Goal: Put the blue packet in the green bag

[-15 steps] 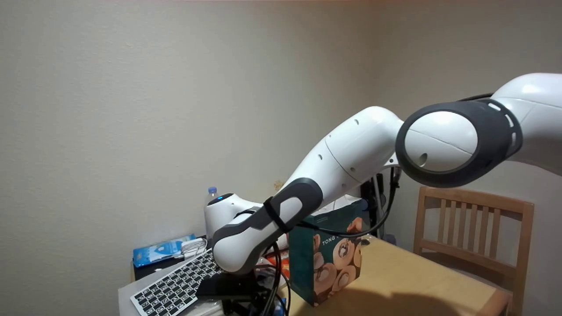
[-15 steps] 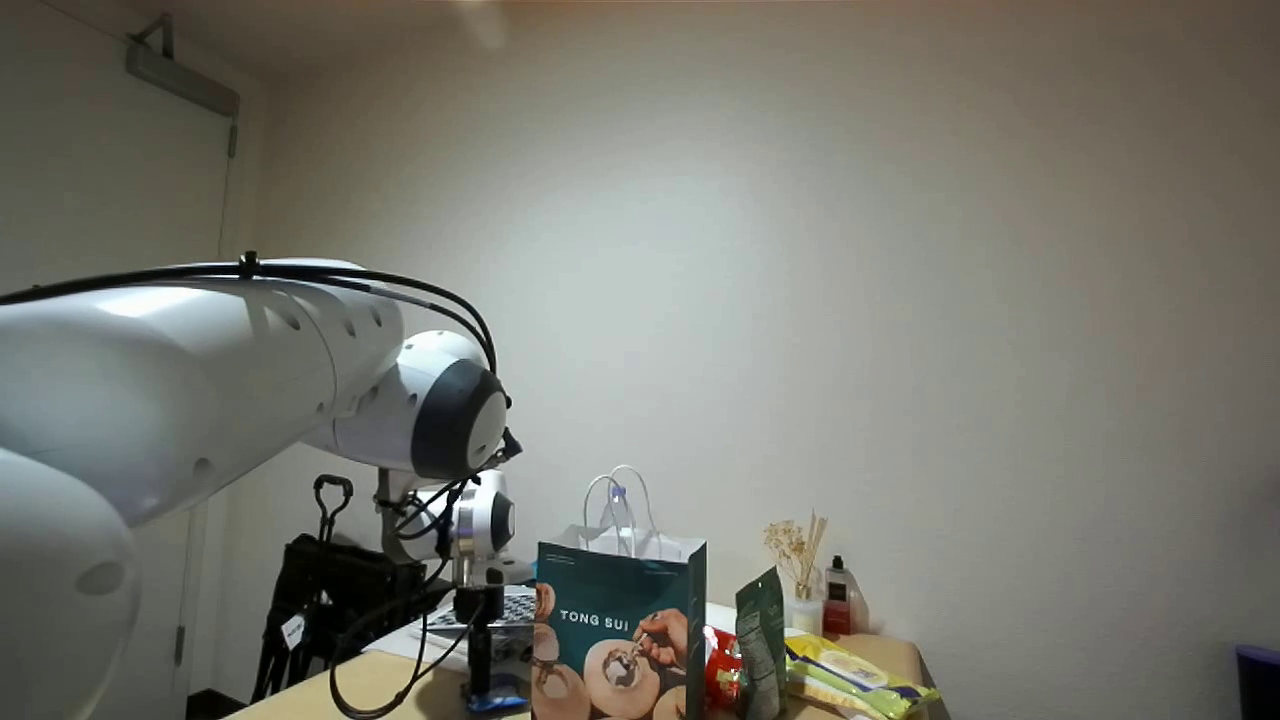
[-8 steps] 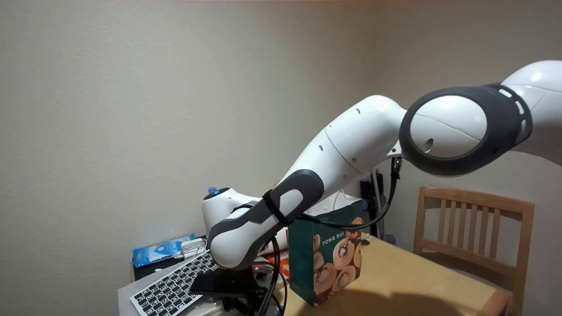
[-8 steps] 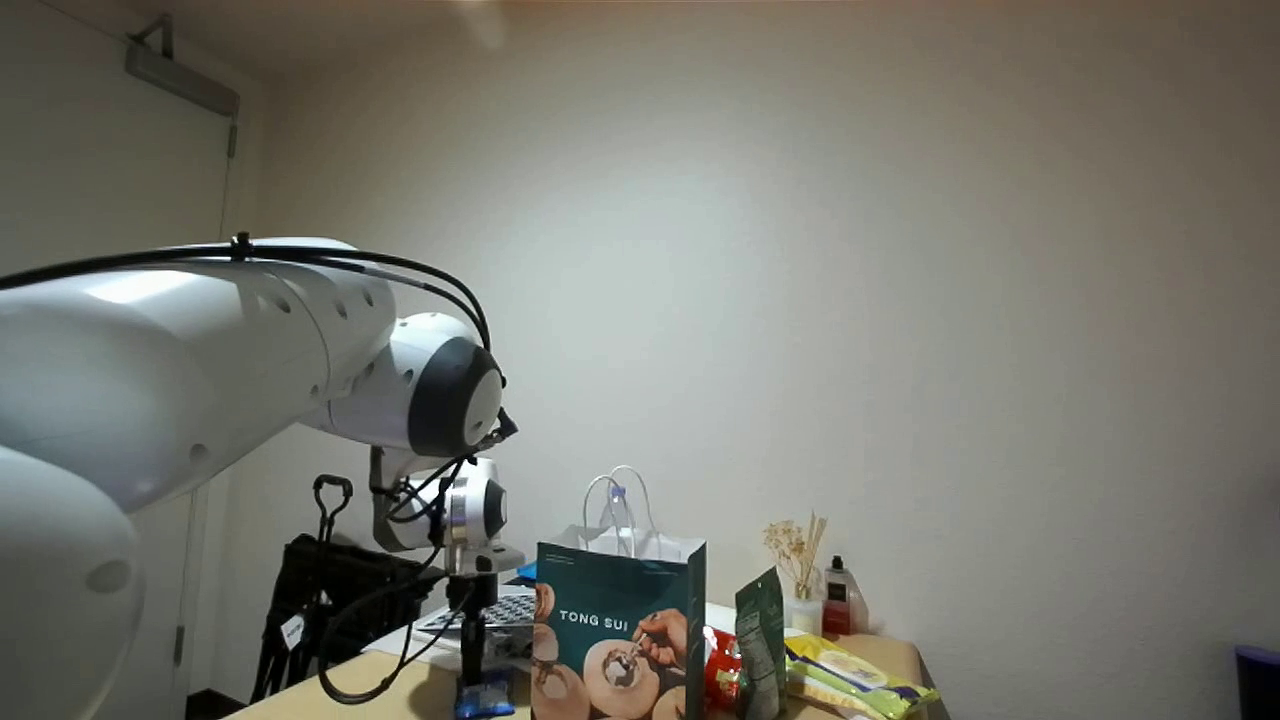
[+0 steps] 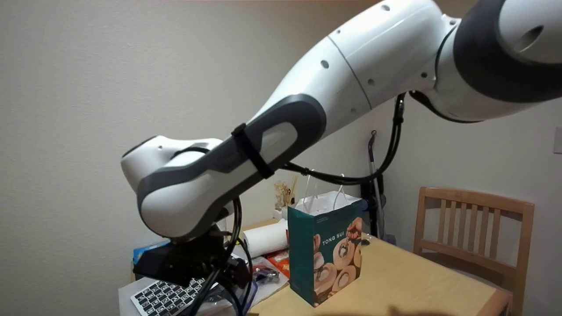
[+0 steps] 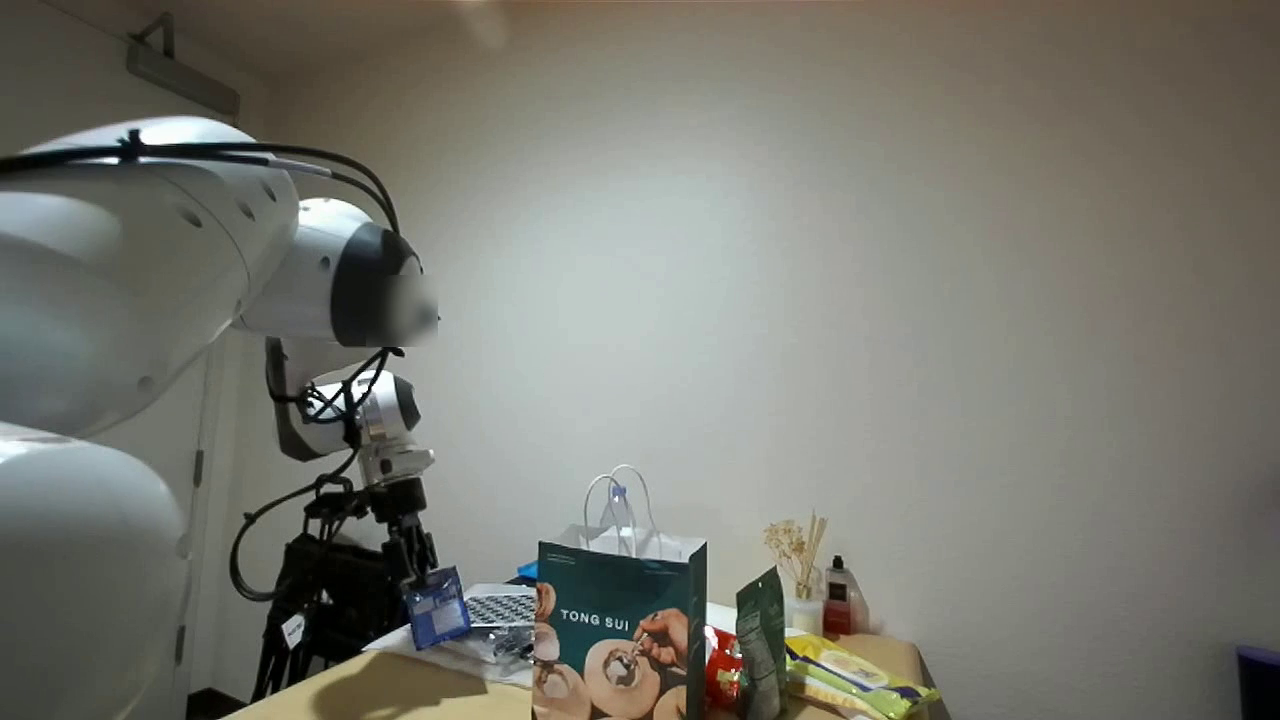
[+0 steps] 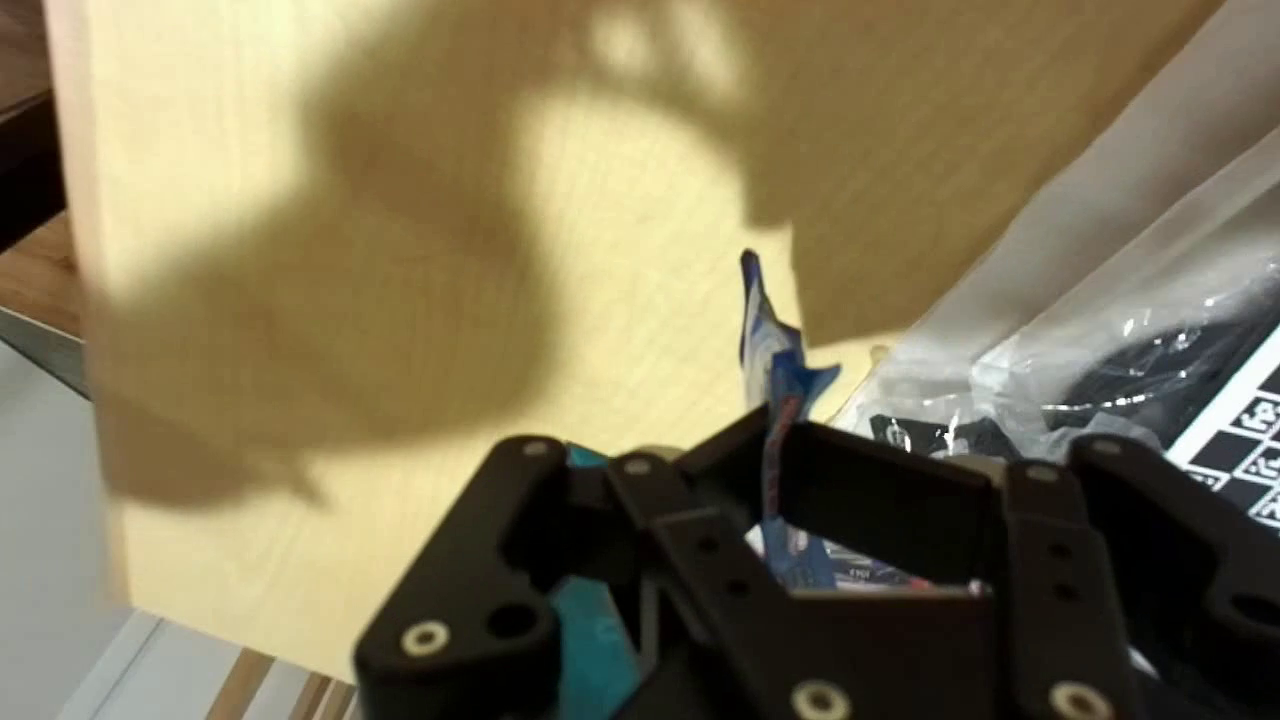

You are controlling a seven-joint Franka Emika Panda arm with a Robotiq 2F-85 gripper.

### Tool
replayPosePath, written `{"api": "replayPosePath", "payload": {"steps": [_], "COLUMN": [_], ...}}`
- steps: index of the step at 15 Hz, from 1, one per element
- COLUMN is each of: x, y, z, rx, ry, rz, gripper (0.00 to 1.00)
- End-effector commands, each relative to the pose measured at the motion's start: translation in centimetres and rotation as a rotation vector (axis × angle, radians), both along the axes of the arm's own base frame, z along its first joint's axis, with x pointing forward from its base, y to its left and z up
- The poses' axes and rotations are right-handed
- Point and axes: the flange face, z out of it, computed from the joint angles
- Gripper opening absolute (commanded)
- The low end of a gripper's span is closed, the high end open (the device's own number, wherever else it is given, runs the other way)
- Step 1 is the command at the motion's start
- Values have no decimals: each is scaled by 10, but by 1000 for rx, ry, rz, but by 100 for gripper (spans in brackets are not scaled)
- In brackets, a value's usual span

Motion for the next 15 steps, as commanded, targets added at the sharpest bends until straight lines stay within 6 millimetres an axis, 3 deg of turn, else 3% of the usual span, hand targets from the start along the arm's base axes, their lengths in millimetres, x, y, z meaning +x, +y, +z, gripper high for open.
{"api": "replayPosePath", "payload": {"steps": [1,7,15], "x": [-6,-4,-26], "y": [7,-5,-39], "z": [12,9,132], "rx": [-10,-35,-173], "ry": [-11,-8,-295], "rz": [-7,-29,-253], "gripper": [0,0,0]}}
